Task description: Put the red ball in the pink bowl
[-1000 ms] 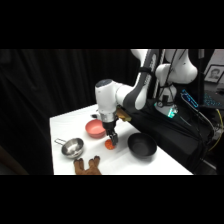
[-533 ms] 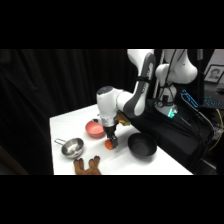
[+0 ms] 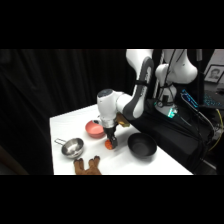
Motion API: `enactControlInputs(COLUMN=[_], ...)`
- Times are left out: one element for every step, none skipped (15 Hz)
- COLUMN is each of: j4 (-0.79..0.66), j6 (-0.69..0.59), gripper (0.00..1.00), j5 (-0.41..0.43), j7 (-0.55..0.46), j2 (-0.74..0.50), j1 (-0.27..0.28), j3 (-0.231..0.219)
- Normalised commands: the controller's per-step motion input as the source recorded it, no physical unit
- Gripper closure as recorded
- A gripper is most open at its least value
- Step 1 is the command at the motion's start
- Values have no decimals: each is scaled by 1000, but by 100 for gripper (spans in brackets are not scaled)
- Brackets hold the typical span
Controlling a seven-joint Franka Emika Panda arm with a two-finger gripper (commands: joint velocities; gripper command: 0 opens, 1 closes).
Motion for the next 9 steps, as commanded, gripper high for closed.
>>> enactControlInputs(j4=[-5, -8, -10, -13, -15, -17, -24, -42, -53], j6=[182, 183, 179, 178, 178, 172, 167, 148, 142], gripper=[5, 26, 29, 30, 39, 47, 57, 65, 74], j5=[4, 9, 13, 12, 7, 4, -1, -15, -35], j7=[74, 67, 63, 65, 67, 68, 72, 92, 98], j2=[39, 34, 30, 24, 16, 7, -5, -38, -58], j1=[91, 88, 85, 85, 88, 88, 90, 105, 119], j3=[-62, -58, -56, -60, -67, -70, -77, -93, -105])
